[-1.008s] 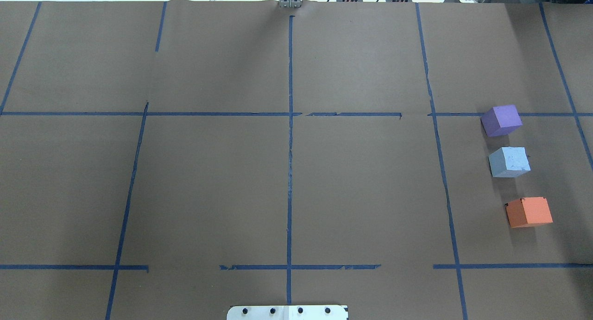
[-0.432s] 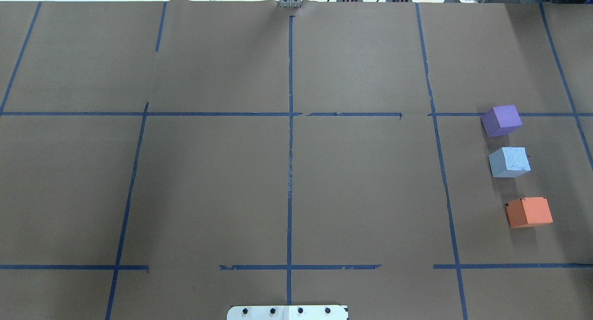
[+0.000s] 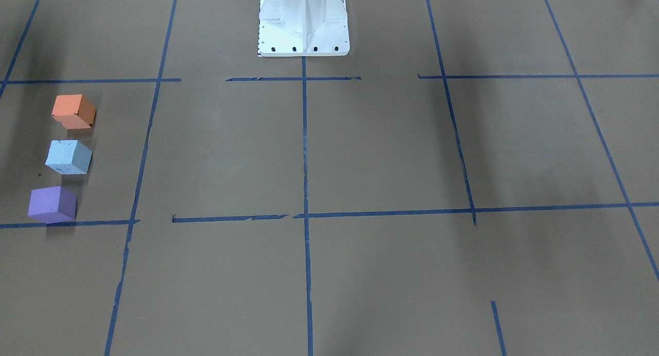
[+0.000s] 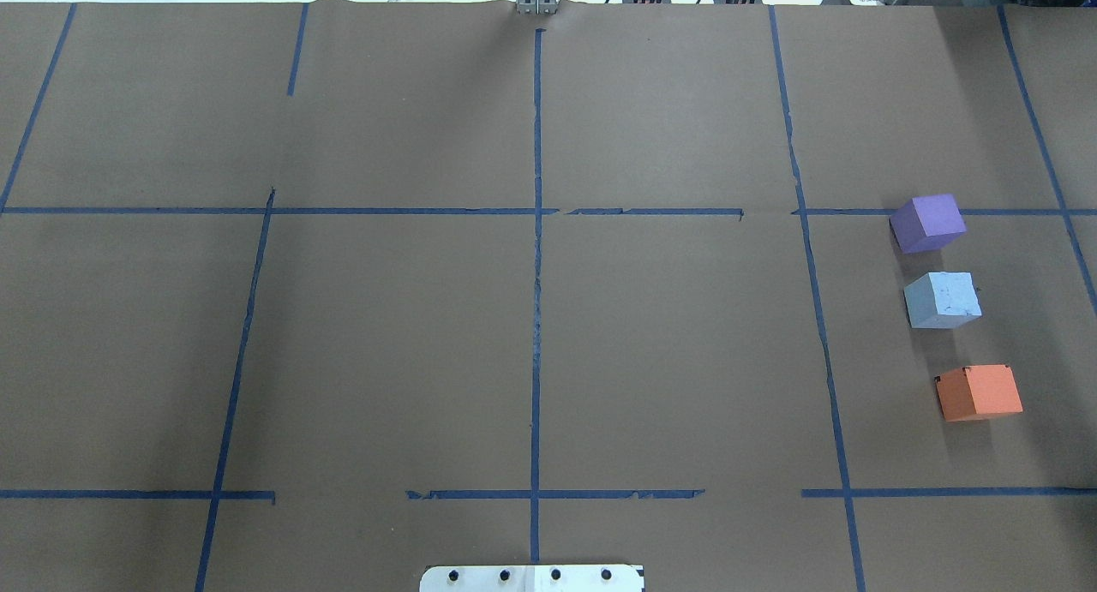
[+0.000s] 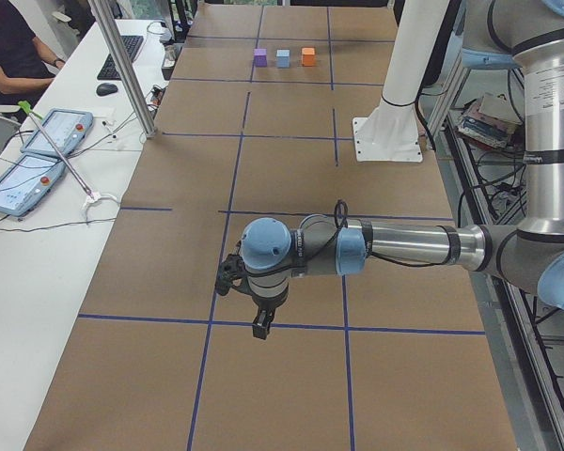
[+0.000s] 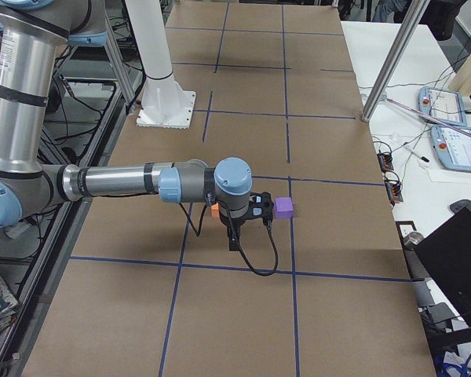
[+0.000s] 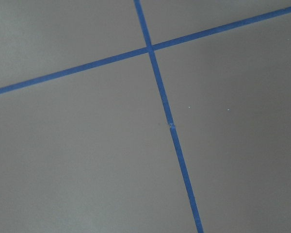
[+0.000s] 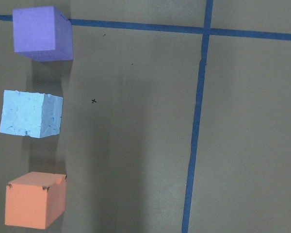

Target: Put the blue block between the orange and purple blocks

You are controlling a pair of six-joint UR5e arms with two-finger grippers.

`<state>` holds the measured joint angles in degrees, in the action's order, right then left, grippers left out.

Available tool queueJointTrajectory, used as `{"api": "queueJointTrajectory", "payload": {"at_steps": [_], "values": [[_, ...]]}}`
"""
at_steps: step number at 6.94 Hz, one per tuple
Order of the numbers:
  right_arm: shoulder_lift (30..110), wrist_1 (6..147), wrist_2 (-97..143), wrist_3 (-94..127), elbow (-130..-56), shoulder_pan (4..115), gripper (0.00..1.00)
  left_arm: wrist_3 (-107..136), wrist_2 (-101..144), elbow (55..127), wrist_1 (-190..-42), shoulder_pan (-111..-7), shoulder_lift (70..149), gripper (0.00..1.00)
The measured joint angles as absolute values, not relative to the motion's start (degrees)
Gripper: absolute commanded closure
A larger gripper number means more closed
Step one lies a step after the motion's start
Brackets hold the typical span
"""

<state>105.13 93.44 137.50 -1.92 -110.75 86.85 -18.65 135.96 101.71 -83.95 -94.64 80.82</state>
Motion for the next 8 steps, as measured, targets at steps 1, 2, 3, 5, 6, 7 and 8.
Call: {"api": "queueJointTrajectory", "payload": {"at_steps": [1, 2, 3, 5, 6, 7, 8], "values": [[104.9, 95.38, 137.56, -2.97, -111.02, 86.49, 0.0, -16.09, 137.17, 101.05, -84.14, -94.78, 80.91, 0.0], [104.09, 97.85, 137.64, -3.82, -111.34, 86.45, 0.0, -12.52, 138.32, 100.82, -84.43, -94.8, 80.91, 0.0], [103.1, 99.65, 137.66, -4.54, -111.5, 86.68, 0.0, -10.5, 138.77, 101.04, -84.5, -94.83, 80.84, 0.0], [102.55, 100.61, 137.57, -5.24, -111.6, 87.29, 0.0, -7.69, 138.6, 101.92, -84.11, -93.97, 80.92, 0.0], [102.51, 100.69, 137.48, -5.32, -111.5, 87.33, 0.0, -4.74, 137.99, 102.57, -84.14, -92.06, 80.86, 0.0], [102.52, 100.71, 137.32, -5.35, -111.39, 87.35, 0.0, -3.37, 137.22, 103.24, -84.38, -90.33, 80.65, 0.0], [102.55, 100.7, 137.03, -5.34, -111.21, 87.36, 0.0, -3.42, 136.86, 103.56, -84.66, -89.49, 80.35, 0.0]]}}
